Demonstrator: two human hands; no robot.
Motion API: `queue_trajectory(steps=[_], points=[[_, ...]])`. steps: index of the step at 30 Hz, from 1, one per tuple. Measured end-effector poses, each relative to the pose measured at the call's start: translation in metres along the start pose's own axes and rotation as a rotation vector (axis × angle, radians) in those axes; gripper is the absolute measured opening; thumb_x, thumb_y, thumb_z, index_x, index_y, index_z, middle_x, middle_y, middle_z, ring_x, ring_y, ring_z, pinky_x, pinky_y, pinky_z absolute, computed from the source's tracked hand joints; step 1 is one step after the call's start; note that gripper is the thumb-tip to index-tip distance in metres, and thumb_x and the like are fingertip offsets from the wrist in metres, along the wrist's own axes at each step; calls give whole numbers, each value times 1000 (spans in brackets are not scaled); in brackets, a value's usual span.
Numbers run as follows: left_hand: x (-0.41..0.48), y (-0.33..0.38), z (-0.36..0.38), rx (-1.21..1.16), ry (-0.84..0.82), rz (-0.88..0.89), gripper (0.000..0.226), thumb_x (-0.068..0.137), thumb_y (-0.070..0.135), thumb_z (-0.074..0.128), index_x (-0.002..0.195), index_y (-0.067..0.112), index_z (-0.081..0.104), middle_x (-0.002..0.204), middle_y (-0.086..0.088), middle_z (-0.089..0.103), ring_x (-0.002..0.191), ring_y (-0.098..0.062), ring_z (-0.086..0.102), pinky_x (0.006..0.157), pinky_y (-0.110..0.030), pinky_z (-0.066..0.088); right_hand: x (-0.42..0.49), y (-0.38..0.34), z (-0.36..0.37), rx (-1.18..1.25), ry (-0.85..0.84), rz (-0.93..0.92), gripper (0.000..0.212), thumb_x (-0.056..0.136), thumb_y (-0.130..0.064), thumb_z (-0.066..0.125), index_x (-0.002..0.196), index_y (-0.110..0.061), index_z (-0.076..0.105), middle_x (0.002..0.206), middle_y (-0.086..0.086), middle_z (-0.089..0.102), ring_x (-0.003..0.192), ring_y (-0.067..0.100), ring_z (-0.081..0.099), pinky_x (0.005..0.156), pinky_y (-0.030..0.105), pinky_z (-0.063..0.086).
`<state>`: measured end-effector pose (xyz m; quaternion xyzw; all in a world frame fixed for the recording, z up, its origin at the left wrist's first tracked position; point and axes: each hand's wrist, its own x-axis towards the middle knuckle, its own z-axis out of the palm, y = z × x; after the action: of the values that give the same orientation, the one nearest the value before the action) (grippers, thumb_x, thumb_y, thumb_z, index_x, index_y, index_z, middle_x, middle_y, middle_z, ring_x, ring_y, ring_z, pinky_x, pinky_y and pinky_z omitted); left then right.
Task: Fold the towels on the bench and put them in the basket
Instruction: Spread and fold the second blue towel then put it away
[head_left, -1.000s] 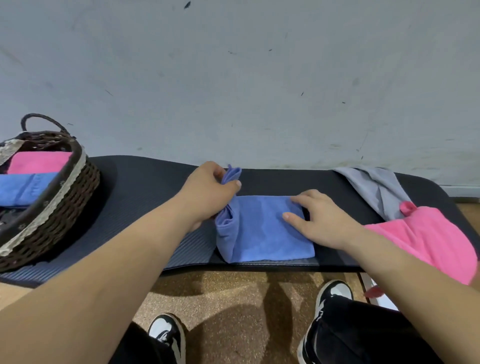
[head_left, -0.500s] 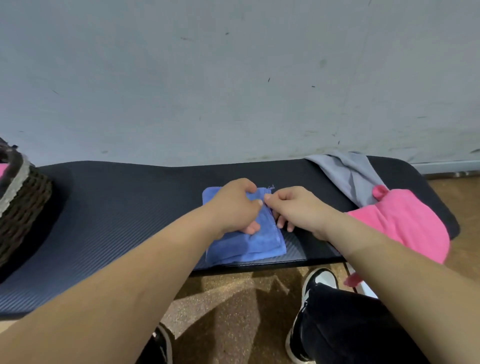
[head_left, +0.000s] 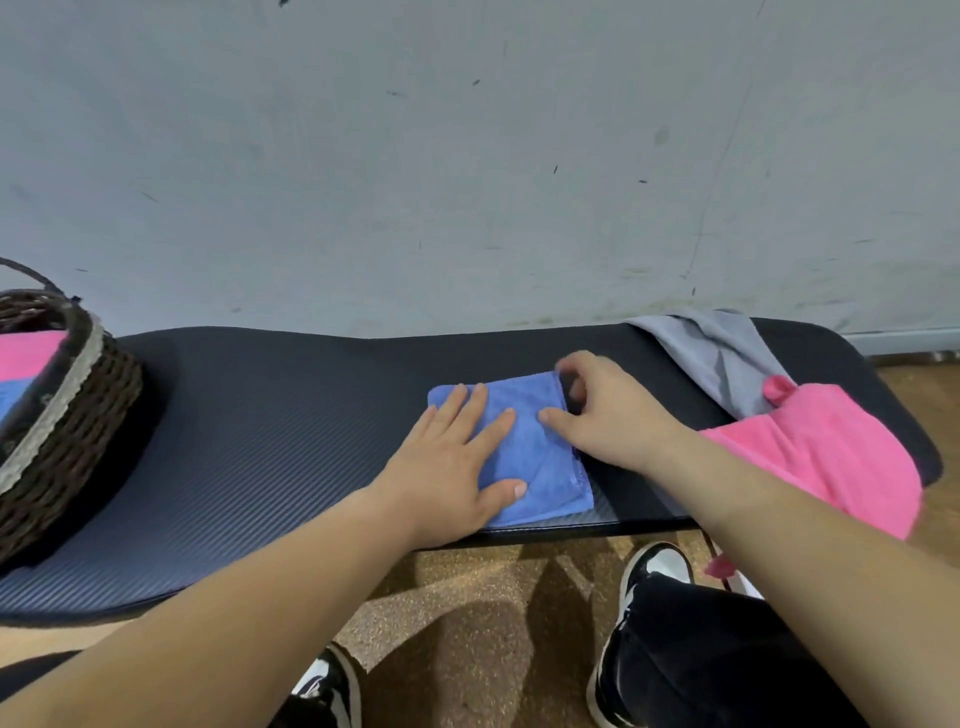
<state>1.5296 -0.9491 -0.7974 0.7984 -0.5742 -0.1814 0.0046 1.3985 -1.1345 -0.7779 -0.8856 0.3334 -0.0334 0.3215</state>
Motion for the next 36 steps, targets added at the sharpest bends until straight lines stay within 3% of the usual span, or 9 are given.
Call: queue_trajectory(steps=[3,5,7,10,13,18,26,32,36], points=[[-1,-6,-5,-81,11,46,80,99,67,39,163,32,7,171,0,-15,156,-18,-21,129,-41,-4,-8,-5,-9,-43,-70,-194,97,85,-49,76,161,-34,19,165,0,21,153,20,19,123,37,26],[-1,-12,-12,-252,103,45,73,100,57,48,161,25,25,172,-3,5,159,-19,-2,129,-37,8,-15,-5,-10,-132,-218,-249,108,82,-62,73,162,-41,4,171,-6,-7,157,13,-13,127,39,6],[0,-19,-20,-328,277,-63,64,96,49,54,153,21,43,163,-4,34,151,-23,30,121,-38,30,-18,3,-8,-238,-408,-200,109,82,-70,68,161,-44,-2,169,-14,-19,153,9,-25,128,43,-1],[-1,-25,-32,-348,357,-357,34,89,50,64,104,20,64,102,3,64,93,-18,63,75,-35,51,-17,12,-6,-248,-500,-131,108,82,-73,66,160,-48,-4,166,-21,-23,151,6,-28,128,44,-2],[-1,-19,-32,-505,184,-512,54,86,53,70,57,19,40,52,8,44,49,-14,43,49,-30,33,-15,15,-2,-265,-465,-127,112,78,-77,66,158,-50,-8,165,-20,-26,150,7,-31,127,43,-6],[-1,-4,-35,-694,195,-470,28,84,36,72,78,17,52,74,5,60,65,-14,57,58,-30,46,-18,9,4,-319,-470,-119,113,80,-76,64,159,-47,-12,164,-14,-32,150,10,-34,125,42,-10],[-4,-16,-60,-293,264,-419,28,85,33,61,107,18,49,88,0,64,76,-22,62,65,-39,56,-19,2,9,-276,-349,-142,104,81,-79,59,161,-44,3,171,-12,-9,155,10,-21,124,52,-2],[5,12,-69,-269,294,-282,27,92,43,59,105,20,56,93,4,65,83,-18,63,73,-37,55,-13,-2,15,-330,-394,-123,104,80,-82,54,160,-47,-4,171,-13,-12,154,14,-25,122,59,-4],[16,20,-63,-379,200,-134,17,95,17,48,79,15,53,68,3,53,62,-15,48,57,-29,39,-13,2,11,-324,-371,-122,101,80,-81,58,158,-50,3,172,-8,-8,156,17,-20,123,53,-1]])
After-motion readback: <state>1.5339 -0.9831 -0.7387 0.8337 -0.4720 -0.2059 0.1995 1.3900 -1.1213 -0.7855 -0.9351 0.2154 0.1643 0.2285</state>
